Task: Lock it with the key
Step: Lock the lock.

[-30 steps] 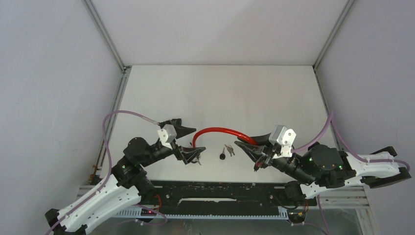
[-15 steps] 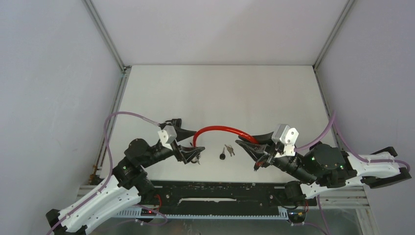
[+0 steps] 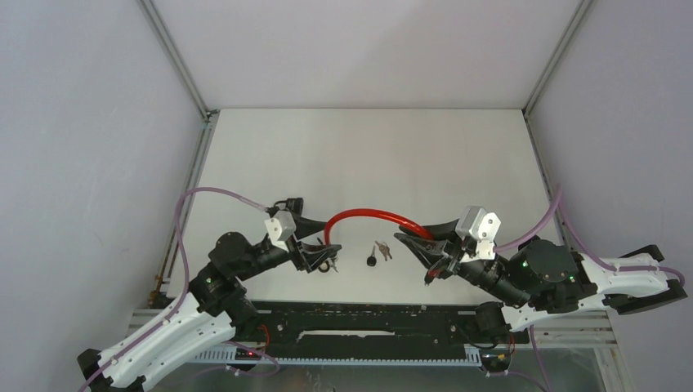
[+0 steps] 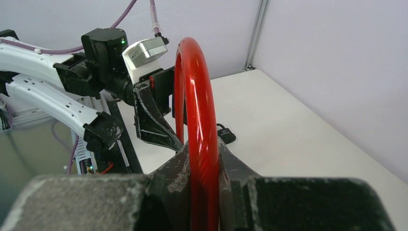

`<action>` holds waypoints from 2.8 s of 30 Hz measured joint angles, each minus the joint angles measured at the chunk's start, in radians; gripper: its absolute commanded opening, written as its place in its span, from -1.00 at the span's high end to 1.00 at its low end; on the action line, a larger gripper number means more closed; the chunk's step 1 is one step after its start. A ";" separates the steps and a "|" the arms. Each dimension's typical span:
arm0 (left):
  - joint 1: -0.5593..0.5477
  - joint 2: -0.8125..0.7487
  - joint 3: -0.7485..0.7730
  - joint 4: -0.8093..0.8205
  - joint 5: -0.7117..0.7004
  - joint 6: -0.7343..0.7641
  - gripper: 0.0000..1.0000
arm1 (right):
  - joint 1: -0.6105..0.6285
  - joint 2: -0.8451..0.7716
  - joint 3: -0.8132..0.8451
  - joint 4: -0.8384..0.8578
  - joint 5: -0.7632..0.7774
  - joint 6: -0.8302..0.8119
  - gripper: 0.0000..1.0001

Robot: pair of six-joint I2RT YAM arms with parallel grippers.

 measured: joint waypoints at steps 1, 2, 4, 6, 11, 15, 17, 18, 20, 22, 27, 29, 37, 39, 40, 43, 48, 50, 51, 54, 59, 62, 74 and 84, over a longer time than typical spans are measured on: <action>0.000 0.000 0.000 0.001 0.000 0.000 -0.23 | 0.000 -0.002 0.000 0.000 0.000 0.000 1.00; 0.000 0.000 0.000 0.001 0.000 0.000 -0.22 | 0.000 -0.003 0.000 0.000 0.000 0.000 1.00; 0.000 0.005 0.000 0.001 0.001 0.000 -0.18 | 0.000 -0.003 0.000 0.000 0.000 0.000 1.00; 0.000 0.013 0.000 0.000 0.002 0.000 -0.13 | 0.000 -0.003 0.000 0.000 0.000 0.000 1.00; 0.000 0.022 0.000 0.001 0.005 -0.003 0.32 | 0.000 -0.003 0.000 0.001 0.000 0.000 1.00; 0.000 0.027 0.000 0.006 0.006 -0.007 0.76 | 0.000 -0.003 0.000 0.000 0.001 0.000 1.00; 0.000 0.031 0.000 0.008 0.009 -0.008 0.90 | 0.000 -0.003 0.000 0.000 0.002 0.000 1.00; 0.000 0.032 0.000 0.009 0.010 -0.013 0.97 | 0.000 -0.003 0.000 0.000 0.002 0.000 1.00; 0.000 0.032 0.000 0.008 0.003 -0.023 1.00 | -0.001 -0.002 0.000 0.000 0.002 0.000 1.00; 0.000 0.032 0.000 0.007 -0.003 -0.031 1.00 | -0.002 0.000 0.000 0.000 0.005 0.000 1.00; 0.000 0.031 0.000 0.005 -0.035 -0.073 1.00 | -0.010 0.009 0.000 0.000 0.010 0.000 1.00; 0.000 0.026 0.001 -0.006 -0.065 -0.100 1.00 | -0.013 0.010 -0.006 0.003 0.011 -0.001 0.98; 0.000 -0.018 0.002 -0.055 -0.150 -0.143 1.00 | -0.047 0.008 -0.033 0.004 0.016 0.008 0.84; 0.000 -0.033 0.002 -0.051 -0.155 -0.149 0.99 | -0.056 0.006 -0.033 0.003 0.015 0.013 0.83; 0.000 -0.035 0.002 -0.050 -0.156 -0.150 1.00 | -0.060 0.005 -0.033 0.003 0.014 0.016 0.82; 0.000 -0.032 0.002 -0.048 -0.156 -0.150 1.00 | -0.072 0.004 -0.033 0.003 0.008 0.026 0.77; 0.000 -0.013 0.016 -0.080 -0.194 -0.151 1.00 | -0.094 0.008 -0.033 -0.003 0.000 0.043 0.44; 0.000 -0.017 0.023 -0.106 -0.241 -0.156 1.00 | -0.106 0.008 -0.033 0.002 -0.003 0.056 0.34; 0.000 -0.023 0.025 -0.122 -0.272 -0.157 1.00 | -0.111 0.008 -0.033 0.002 -0.003 0.061 0.31; 0.000 -0.042 0.027 -0.154 -0.343 -0.156 1.00 | -0.131 -0.007 -0.054 0.025 0.001 0.075 0.27; 0.000 -0.067 0.029 -0.191 -0.418 -0.141 1.00 | -0.184 -0.061 -0.129 0.047 -0.002 0.116 0.25; 0.000 -0.069 0.029 -0.208 -0.445 -0.130 1.00 | -0.219 -0.079 -0.147 0.031 -0.023 0.147 0.17; 0.000 -0.086 0.068 -0.240 -0.497 -0.102 1.00 | -0.459 -0.089 -0.193 -0.146 -0.181 0.357 -0.10; 0.000 -0.108 0.076 -0.240 -0.462 -0.058 1.00 | -0.875 -0.010 -0.486 0.006 -0.513 0.485 -0.20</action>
